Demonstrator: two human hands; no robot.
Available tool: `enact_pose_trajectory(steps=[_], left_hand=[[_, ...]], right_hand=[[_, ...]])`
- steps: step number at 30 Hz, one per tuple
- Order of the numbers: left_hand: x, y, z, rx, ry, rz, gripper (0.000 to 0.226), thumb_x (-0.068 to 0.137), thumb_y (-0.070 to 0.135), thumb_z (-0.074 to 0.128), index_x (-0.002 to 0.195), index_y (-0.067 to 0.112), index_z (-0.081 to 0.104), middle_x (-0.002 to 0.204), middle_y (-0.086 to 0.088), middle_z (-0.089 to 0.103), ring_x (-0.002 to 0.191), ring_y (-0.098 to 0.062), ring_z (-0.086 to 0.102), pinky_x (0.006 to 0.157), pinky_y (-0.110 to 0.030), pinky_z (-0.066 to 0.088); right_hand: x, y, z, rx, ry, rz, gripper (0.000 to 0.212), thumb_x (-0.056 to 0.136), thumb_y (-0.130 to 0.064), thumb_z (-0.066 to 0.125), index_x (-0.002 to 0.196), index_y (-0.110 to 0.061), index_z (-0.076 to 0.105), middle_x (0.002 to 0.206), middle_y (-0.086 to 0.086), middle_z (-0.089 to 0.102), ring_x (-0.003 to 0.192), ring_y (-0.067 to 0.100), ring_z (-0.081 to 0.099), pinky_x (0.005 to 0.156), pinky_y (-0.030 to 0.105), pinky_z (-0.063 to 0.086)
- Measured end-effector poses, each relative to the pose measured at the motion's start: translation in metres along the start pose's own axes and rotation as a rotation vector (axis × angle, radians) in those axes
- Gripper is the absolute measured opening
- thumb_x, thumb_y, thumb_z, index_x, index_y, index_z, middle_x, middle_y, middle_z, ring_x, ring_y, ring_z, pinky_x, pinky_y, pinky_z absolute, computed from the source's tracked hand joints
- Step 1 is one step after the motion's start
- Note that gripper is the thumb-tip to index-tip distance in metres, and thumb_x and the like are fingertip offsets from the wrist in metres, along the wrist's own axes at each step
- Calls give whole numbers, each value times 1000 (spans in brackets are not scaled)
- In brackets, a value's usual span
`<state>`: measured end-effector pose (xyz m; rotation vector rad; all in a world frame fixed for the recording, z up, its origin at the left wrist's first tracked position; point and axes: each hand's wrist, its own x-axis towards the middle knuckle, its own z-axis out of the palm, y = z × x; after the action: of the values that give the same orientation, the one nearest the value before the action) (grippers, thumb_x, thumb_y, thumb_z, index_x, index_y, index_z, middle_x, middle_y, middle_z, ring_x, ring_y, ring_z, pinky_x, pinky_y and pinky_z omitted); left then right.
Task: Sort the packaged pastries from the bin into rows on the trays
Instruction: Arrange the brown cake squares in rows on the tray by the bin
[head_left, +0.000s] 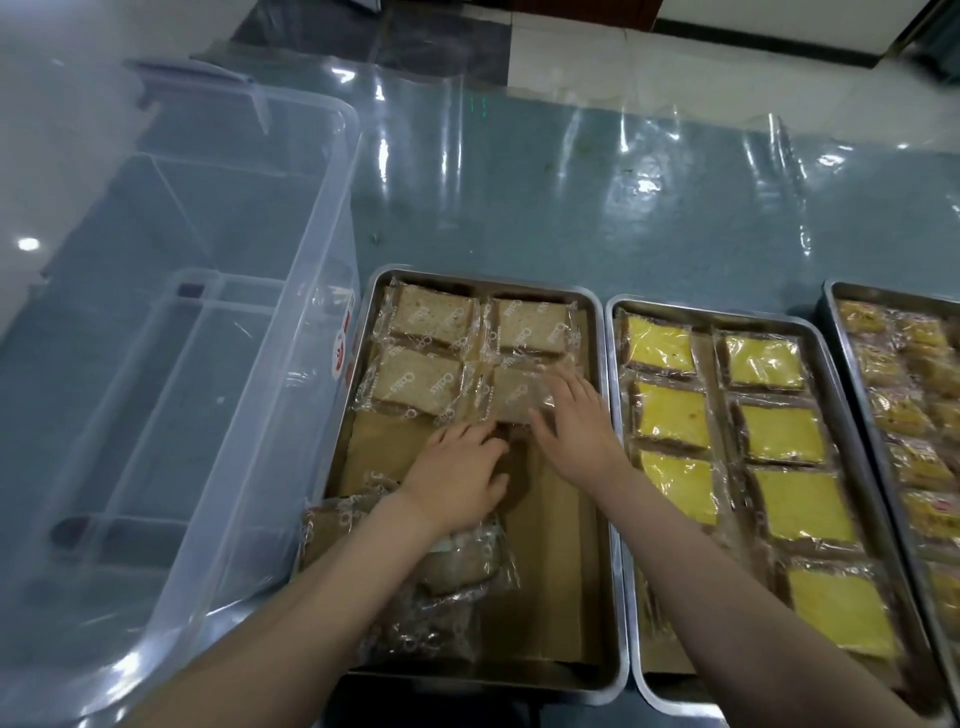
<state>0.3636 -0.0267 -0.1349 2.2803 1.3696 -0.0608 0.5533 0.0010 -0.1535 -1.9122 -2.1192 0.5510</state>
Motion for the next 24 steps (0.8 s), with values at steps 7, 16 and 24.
enact_pose_trajectory(steps=[7,16,24], left_hand=[[-63,-20,4,-97,156,-18,32,96,29,52,127,32,57,148,10,38,140,-9,23,116,-44,29],[-124,-19,15,8,-18,36,69,87,68,35,148,36,30,160,13,14,147,-9,9,118,-39,10],[-136,-14,36,219,-13,30,90,70,65,56,149,31,30,162,3,12,146,-16,2,112,-44,14]], right_hand=[[-77,-18,14,92,-17,-84,43,98,-23,50,139,-12,48,144,3,47,139,17,34,118,41,26],[-136,-32,34,238,-297,-150,66,91,-22,58,151,-30,29,156,-9,28,145,6,19,116,20,12],[-154,-32,52,25,-292,-155,74,91,-36,57,154,-31,19,160,-4,22,146,15,20,121,33,17]])
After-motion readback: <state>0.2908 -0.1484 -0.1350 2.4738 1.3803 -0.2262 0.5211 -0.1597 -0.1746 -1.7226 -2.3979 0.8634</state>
